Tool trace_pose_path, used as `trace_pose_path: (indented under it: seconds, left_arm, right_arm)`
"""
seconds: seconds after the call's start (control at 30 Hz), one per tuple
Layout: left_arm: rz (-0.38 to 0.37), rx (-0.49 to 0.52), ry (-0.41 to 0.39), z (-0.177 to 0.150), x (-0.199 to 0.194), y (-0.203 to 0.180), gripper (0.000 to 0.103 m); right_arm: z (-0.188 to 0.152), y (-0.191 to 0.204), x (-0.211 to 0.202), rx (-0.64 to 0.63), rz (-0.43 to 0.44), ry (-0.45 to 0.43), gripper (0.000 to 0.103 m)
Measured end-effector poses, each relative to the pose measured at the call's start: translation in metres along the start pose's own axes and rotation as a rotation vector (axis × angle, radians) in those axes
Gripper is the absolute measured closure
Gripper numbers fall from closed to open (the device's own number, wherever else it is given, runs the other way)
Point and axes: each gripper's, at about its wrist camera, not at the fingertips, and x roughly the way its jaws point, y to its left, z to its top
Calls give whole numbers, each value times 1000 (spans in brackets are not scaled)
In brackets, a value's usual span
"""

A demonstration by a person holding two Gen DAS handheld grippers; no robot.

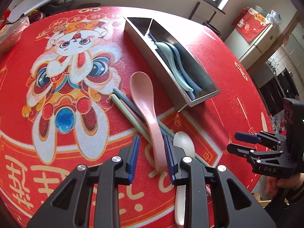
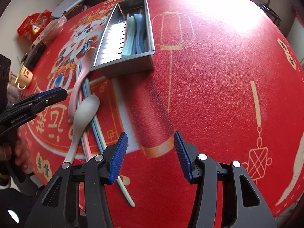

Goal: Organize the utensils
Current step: 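Reach the left gripper to the pink spoon and grasp its handle, then grasp the white spoon's handle with the right gripper while the left gripper lifts the pink spoon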

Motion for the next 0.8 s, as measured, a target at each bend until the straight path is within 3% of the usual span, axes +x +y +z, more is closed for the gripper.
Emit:
trace_pose_path:
  seconds: [0.27,0.8]
  left_arm:
    - [-14,-55,8,13,14,5,83]
    - [-37,-86,40,17,31,7,88]
  right_arm:
    - [-4,-27,-9,59,3,-22,54]
    - [-6,-36,-11,78,16,-26,54]
